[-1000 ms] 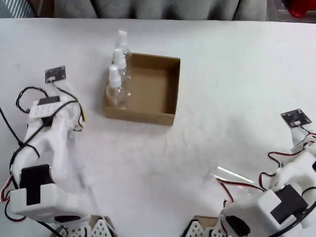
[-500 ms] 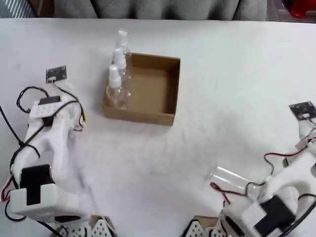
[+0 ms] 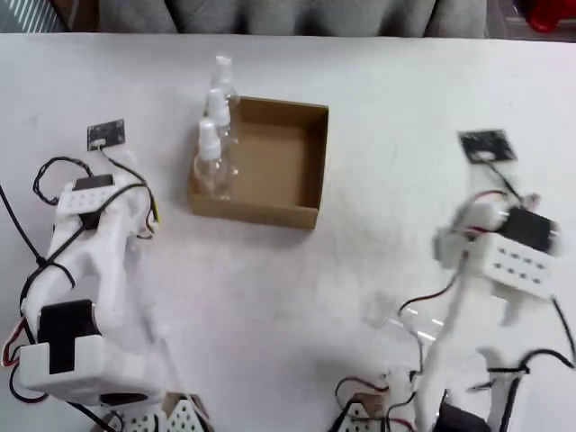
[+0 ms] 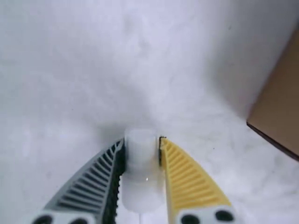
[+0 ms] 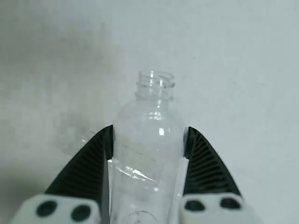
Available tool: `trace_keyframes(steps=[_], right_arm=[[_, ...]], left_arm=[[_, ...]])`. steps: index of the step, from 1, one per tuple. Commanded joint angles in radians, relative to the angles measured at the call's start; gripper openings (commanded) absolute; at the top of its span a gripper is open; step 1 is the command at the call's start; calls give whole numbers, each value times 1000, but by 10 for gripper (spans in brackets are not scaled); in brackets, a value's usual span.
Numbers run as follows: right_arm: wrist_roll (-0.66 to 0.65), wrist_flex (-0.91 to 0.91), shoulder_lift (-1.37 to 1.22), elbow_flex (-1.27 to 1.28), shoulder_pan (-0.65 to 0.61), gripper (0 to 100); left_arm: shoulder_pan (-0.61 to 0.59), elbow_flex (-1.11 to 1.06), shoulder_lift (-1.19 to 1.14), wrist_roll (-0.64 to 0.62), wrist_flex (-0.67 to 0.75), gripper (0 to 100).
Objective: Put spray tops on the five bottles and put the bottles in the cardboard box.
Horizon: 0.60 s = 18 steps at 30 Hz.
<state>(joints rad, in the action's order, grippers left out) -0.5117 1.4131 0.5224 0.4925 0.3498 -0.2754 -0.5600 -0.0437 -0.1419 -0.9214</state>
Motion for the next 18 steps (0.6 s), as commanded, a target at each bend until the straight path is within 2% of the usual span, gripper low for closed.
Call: trace_keyframes(steps=[1, 4, 10, 13, 18], right_arm=[[285, -24, 42, -55, -265, 21], [390, -76, 42, -49, -418, 17], [502, -90, 76, -54, -667, 17], [549, -107, 104, -49, -756, 17], [565, -243, 160, 61, -852, 17]], left_arm=[[15, 26, 1, 9, 8, 21], [15, 26, 1, 9, 8, 21], [15, 26, 1, 9, 8, 21], [15, 26, 1, 9, 8, 21], [16, 26, 1, 9, 8, 21]])
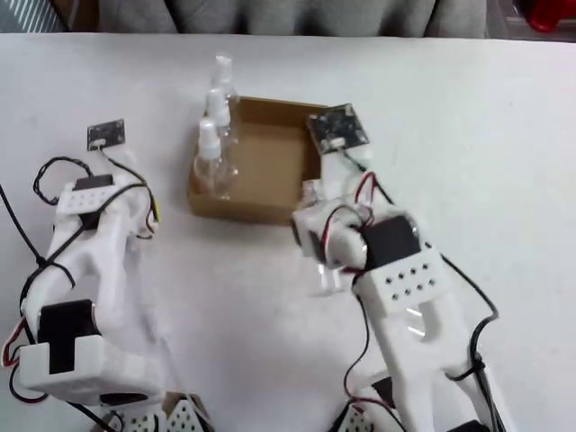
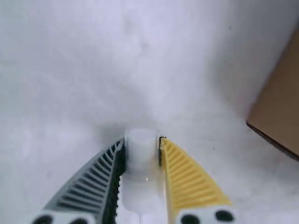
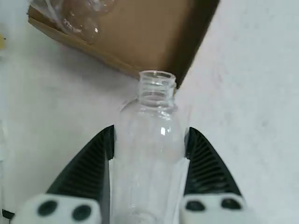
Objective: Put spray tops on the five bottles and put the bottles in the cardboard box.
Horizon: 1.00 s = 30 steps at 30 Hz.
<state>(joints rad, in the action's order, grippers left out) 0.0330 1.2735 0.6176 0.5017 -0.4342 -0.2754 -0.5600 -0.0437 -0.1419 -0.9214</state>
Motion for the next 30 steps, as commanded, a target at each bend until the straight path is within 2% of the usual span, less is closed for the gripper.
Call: trace_keyframes(steps=[1, 11, 19, 26, 30], right_arm=[[26, -143, 82, 92, -84, 17], [163, -670, 355, 506, -139, 16], [167, -848, 647, 755, -237, 16], [164, -1162, 897, 1051, -383, 16], [164, -1230, 998, 1152, -437, 16]], left_arm=[[16, 26, 1, 9, 8, 21], [18, 26, 1, 9, 8, 21], [18, 26, 1, 9, 8, 21], [16, 28, 1, 9, 8, 21], [15, 28, 4, 9, 8, 21]])
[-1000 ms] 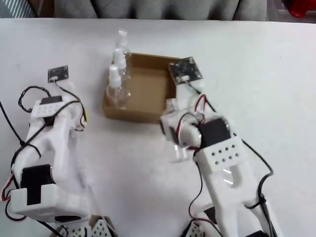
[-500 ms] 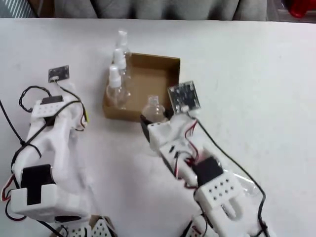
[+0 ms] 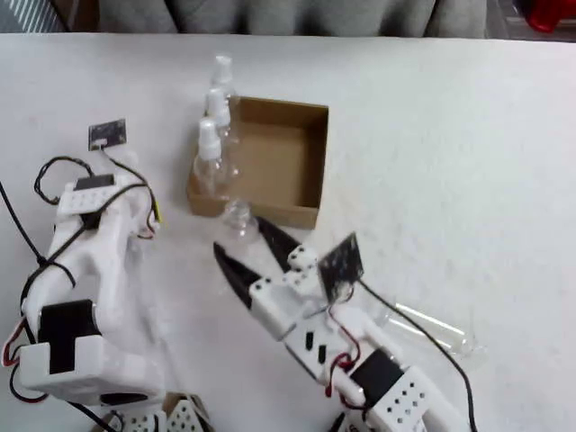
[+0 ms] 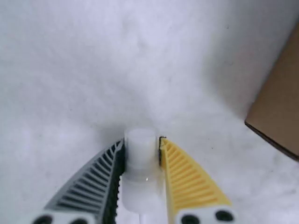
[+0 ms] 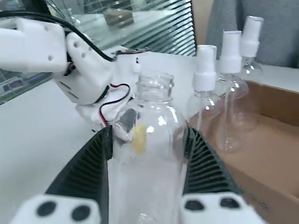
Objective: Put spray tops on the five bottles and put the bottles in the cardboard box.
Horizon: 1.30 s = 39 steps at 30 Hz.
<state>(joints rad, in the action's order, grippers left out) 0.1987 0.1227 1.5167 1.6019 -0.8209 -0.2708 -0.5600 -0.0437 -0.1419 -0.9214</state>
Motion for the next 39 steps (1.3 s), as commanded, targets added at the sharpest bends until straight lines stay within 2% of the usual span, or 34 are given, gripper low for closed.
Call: trace_keyframes(steps=[1, 11, 17, 21, 26, 32, 36, 39], right_arm=[[-2, -81, 119, 69, -59, 16], [-2, -73, 154, 94, -79, 16], [-2, 25, 154, 94, -79, 16], [-2, 31, 154, 94, -79, 16], [-2, 35, 154, 94, -79, 16], [-2, 68, 156, 94, -79, 16], [-2, 70, 154, 94, -79, 16], [-3, 99, 154, 94, -81, 16]], left_arm=[[10, 28, 7, 9, 8, 21], [-15, 37, 39, 3, 2, 20], [-96, 26, 311, 2, 0, 20], [-101, 41, 507, 2, 17, 24], [-61, -3, 766, 3, 132, 24], [-19, -123, 1066, 2, 388, 23], [71, -172, 1214, 2, 488, 23], [188, -167, 1241, -2, 523, 23]])
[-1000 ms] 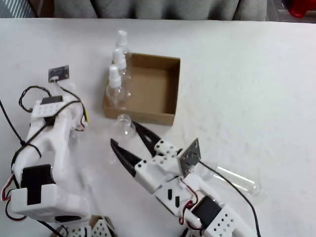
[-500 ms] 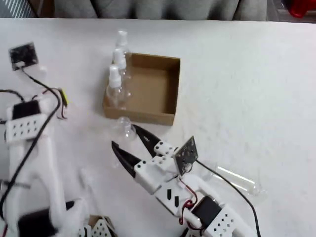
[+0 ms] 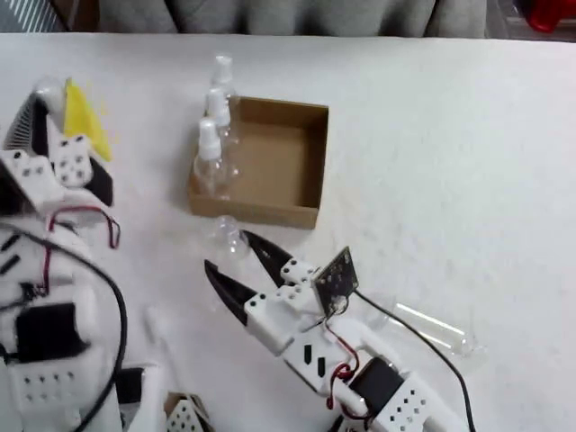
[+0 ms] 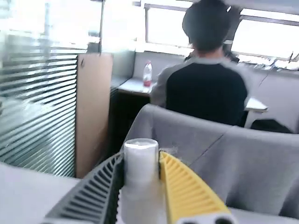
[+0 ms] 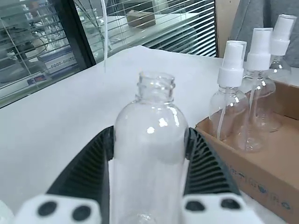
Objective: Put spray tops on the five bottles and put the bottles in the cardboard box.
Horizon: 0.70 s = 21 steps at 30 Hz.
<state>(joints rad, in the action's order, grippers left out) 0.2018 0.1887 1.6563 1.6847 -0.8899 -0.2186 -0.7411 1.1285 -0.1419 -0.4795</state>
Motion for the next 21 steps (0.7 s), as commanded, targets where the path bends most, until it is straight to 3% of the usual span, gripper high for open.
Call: trace_keyframes(steps=[1, 6, 13, 21], right_arm=[[-23, 48, 15, 11, -12, 16], [-232, 105, 21, 11, -12, 16], [-241, 102, 22, 11, -12, 16], [-242, 108, 22, 11, -10, 16]], left_arm=[[179, 21, 68, -2, 86, 23], [318, 101, -27, -129, 92, 23], [328, 259, -194, -170, 43, 23], [351, 244, -65, -175, -61, 22]])
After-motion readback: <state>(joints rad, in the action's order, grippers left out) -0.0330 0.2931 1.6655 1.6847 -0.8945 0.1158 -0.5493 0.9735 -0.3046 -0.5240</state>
